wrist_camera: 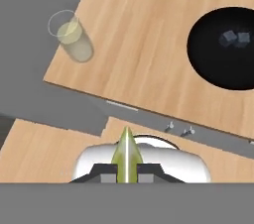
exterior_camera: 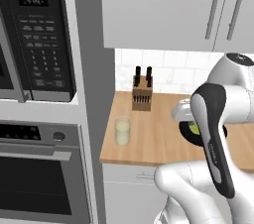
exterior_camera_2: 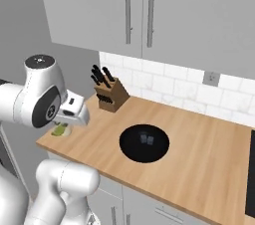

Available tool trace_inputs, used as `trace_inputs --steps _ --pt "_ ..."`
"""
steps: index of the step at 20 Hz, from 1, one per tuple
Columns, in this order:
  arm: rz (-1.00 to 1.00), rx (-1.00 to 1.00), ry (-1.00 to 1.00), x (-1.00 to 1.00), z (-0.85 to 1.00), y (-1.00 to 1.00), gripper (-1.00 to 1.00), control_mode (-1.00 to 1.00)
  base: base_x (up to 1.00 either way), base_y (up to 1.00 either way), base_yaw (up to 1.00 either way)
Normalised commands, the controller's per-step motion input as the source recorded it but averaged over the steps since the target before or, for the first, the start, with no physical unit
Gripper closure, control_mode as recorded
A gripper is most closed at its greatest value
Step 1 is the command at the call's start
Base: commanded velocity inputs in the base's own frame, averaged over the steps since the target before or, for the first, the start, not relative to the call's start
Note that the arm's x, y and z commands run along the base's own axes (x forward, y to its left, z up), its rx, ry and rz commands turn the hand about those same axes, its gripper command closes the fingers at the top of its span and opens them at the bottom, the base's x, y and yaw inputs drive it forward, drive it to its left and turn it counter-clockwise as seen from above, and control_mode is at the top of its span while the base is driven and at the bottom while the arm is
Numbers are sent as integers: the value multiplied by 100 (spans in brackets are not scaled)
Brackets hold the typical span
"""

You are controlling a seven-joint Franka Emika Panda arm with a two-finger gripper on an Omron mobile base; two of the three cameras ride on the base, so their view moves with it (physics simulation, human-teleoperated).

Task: Grab a lemon wedge from the fridge and one ice cube from the ice bowl, and put them in the glass of lemonade.

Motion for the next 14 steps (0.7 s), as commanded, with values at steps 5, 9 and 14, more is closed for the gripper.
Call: trace_inputs --steps 5,9,14 --pt "41 -3 -12 22 -1 88 100 -100 0 0 0" --pt "17 -5 -3 92 -2 54 100 -100 0 0 0" --pt "9 0 0 100 -16 9 100 -100 0 0 0"
